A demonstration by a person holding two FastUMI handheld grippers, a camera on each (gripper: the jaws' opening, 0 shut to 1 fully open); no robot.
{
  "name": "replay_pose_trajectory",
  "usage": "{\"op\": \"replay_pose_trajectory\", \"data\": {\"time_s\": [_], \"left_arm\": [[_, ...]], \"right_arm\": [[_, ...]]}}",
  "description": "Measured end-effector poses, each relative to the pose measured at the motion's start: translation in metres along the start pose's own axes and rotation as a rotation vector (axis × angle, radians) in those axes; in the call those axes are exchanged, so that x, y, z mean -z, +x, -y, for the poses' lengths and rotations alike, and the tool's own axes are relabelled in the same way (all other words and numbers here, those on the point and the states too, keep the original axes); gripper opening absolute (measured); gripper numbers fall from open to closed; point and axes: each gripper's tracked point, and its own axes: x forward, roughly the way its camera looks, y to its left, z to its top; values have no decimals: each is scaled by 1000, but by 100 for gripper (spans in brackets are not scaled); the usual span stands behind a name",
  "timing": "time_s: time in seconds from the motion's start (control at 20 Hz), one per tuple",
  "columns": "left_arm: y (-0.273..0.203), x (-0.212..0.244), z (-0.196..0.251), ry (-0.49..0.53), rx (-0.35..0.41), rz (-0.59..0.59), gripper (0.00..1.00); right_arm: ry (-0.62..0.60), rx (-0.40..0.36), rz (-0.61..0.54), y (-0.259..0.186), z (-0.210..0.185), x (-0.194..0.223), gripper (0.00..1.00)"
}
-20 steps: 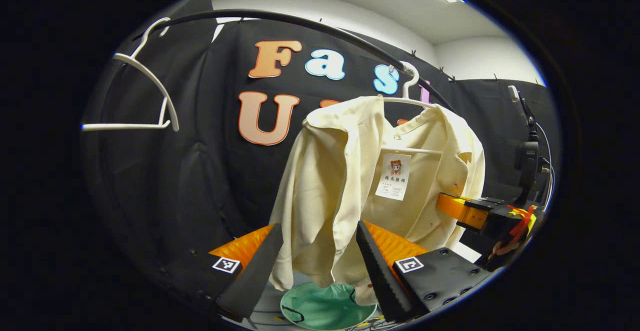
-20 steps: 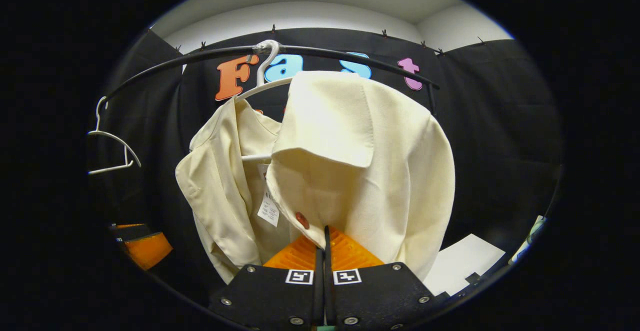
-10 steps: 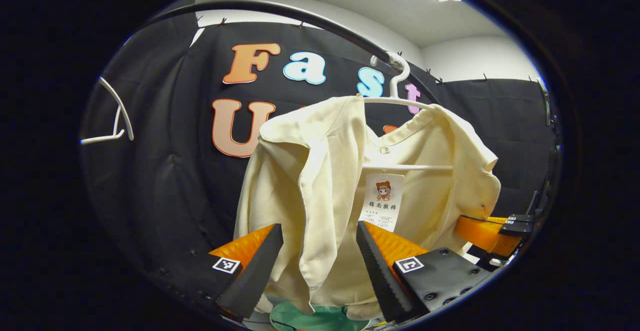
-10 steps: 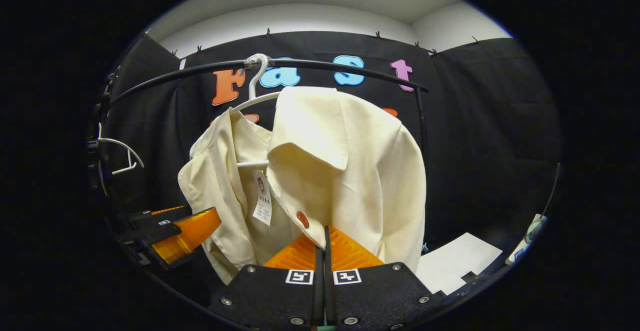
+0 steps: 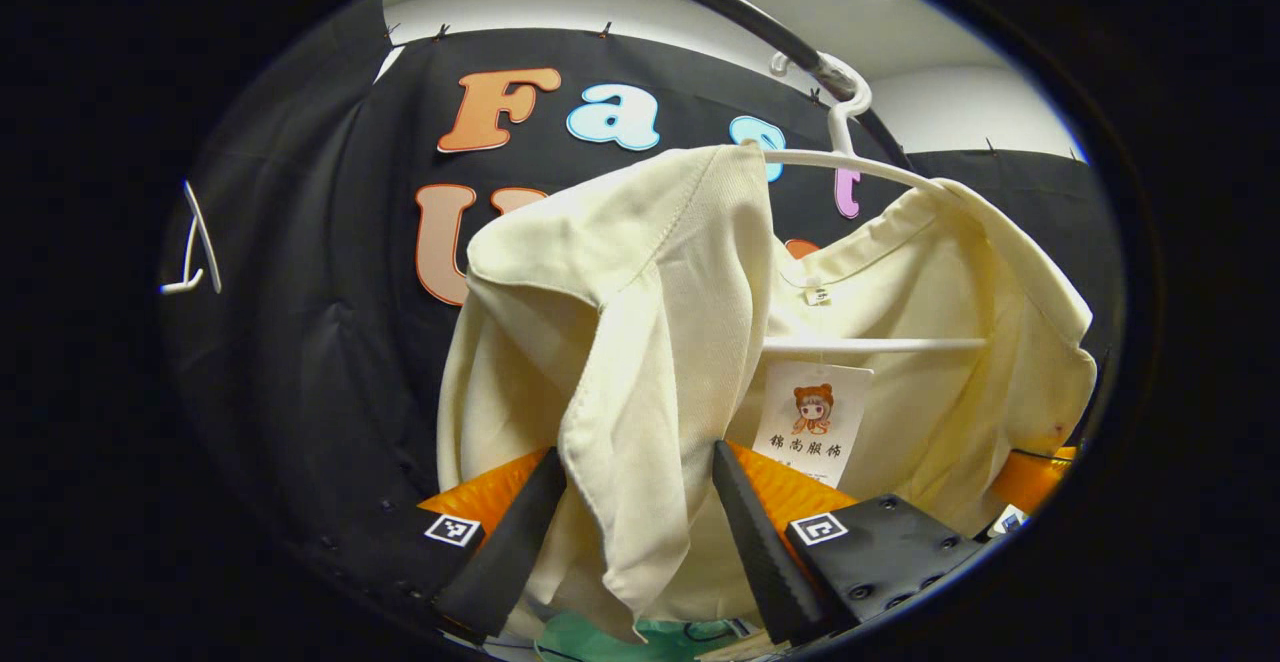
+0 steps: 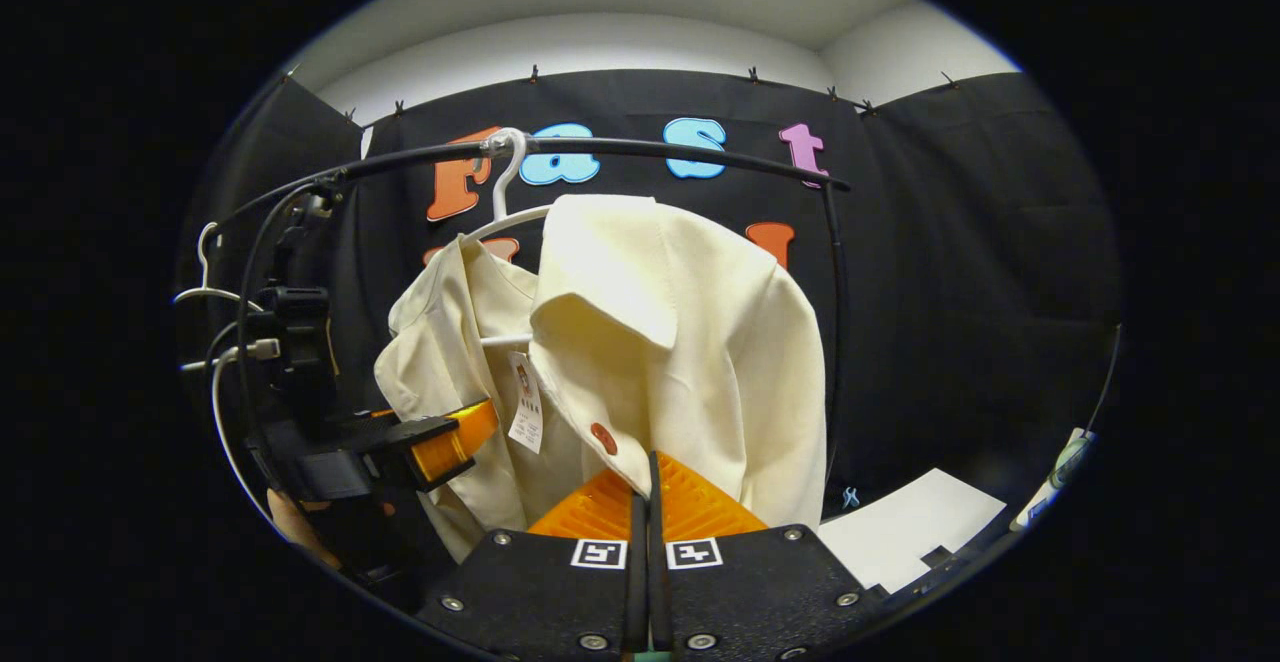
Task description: Grasp the clothes on the hanger with both hands and then place them into the laundry hamper below.
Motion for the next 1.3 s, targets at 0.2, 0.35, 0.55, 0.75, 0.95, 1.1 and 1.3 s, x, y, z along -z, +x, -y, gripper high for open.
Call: {"op": "replay_pose_trajectory", "data": {"time_s": [0.2, 0.35, 0.55, 0.75, 0.95, 1.1, 1.3], "left_arm": [[-2, -2, 4, 1, -38, -10, 54], [-4, -3, 3, 14, -69, -14, 30], [-21, -10, 0, -24, -112, 18, 8], [-41, -29, -17, -4, -198, 46, 7], [-68, -54, -30, -40, -248, 111, 7], [-88, -73, -45, -24, -284, 140, 7], [-106, -98, -59, -30, -315, 176, 7]], "right_arm": [[17, -69, 5, 5, 1, -12, 0], [16, -151, 10, 6, -7, -19, 0], [14, -233, 25, -2, -7, -25, 0], [33, -292, 59, -8, 4, -45, 0], [69, -341, 106, -16, 15, -75, 0], [68, -372, 139, -22, 19, -97, 0], [77, -349, 158, -22, 34, -114, 0]]}}
